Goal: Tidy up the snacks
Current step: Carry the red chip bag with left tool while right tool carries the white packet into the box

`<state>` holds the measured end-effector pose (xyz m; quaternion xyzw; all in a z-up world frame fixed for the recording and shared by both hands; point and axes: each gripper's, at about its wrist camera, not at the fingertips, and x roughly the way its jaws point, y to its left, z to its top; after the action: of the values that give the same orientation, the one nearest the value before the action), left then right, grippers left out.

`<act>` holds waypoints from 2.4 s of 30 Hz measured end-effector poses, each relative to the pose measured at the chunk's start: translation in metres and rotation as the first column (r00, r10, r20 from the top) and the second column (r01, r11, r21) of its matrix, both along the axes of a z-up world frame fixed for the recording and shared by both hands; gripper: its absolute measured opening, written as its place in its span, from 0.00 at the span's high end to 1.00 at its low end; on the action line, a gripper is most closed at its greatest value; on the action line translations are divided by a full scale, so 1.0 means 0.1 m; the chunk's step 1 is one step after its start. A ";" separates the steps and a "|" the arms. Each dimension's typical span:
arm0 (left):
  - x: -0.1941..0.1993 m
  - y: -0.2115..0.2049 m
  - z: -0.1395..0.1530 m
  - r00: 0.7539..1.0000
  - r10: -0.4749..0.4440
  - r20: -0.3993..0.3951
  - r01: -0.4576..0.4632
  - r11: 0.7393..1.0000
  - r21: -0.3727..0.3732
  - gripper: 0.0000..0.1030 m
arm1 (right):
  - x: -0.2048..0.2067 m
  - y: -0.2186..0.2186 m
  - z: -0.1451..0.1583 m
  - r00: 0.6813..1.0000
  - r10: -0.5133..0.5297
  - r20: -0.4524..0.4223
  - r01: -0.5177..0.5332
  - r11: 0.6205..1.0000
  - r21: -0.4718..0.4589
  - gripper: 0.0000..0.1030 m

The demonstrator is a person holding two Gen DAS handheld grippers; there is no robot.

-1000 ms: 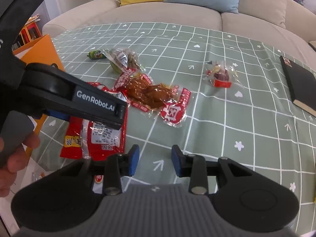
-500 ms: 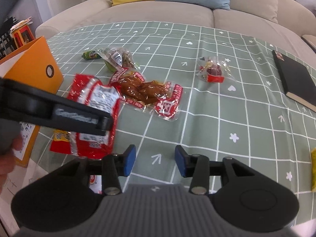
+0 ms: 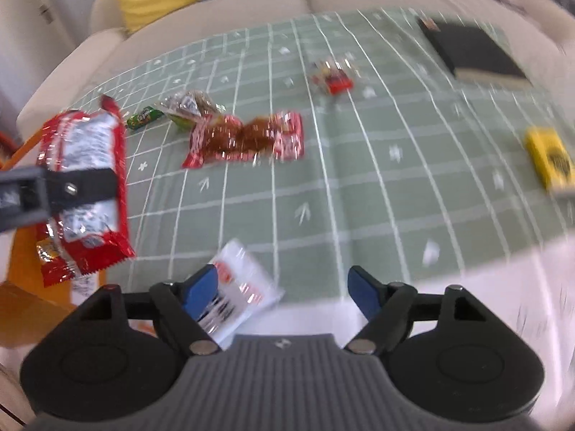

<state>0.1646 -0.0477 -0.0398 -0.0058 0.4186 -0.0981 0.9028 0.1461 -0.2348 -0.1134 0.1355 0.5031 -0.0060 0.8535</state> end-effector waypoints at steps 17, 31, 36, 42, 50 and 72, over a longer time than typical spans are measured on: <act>-0.21 0.95 0.35 0.982 0.176 0.075 -0.168 0.980 -0.103 0.22 | -0.06 0.81 -0.17 1.000 0.008 -0.029 -0.009 1.000 -0.024 0.26; -0.29 1.80 0.21 0.944 0.331 -0.011 -0.331 0.941 -0.078 0.22 | 0.12 1.12 -0.19 0.987 0.158 0.026 -0.148 0.963 -0.224 0.45; -0.31 1.93 0.17 0.938 0.346 -0.031 -0.347 0.934 -0.079 0.22 | 0.12 1.03 -0.15 0.987 0.158 0.038 -0.150 0.974 -0.169 0.50; -0.31 2.02 0.15 0.943 0.331 -0.037 -0.333 0.941 -0.066 0.22 | 0.09 0.93 0.11 0.980 0.155 0.123 -0.137 0.981 -0.140 0.51; -0.24 2.19 0.31 0.952 0.306 0.010 -0.306 0.951 0.049 0.22 | 0.10 0.99 0.89 0.912 0.204 0.356 -0.175 0.978 -0.111 0.52; 0.13 2.13 -0.13 0.973 0.156 -0.168 -0.103 0.952 0.288 0.22 | 0.55 2.68 0.71 0.722 0.682 0.116 -0.660 0.729 -0.181 0.51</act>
<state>0.1780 0.1655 -0.0530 0.0840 0.5106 0.0224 0.8554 0.2007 0.0329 -0.0427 -0.1107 0.4398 0.2837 0.8449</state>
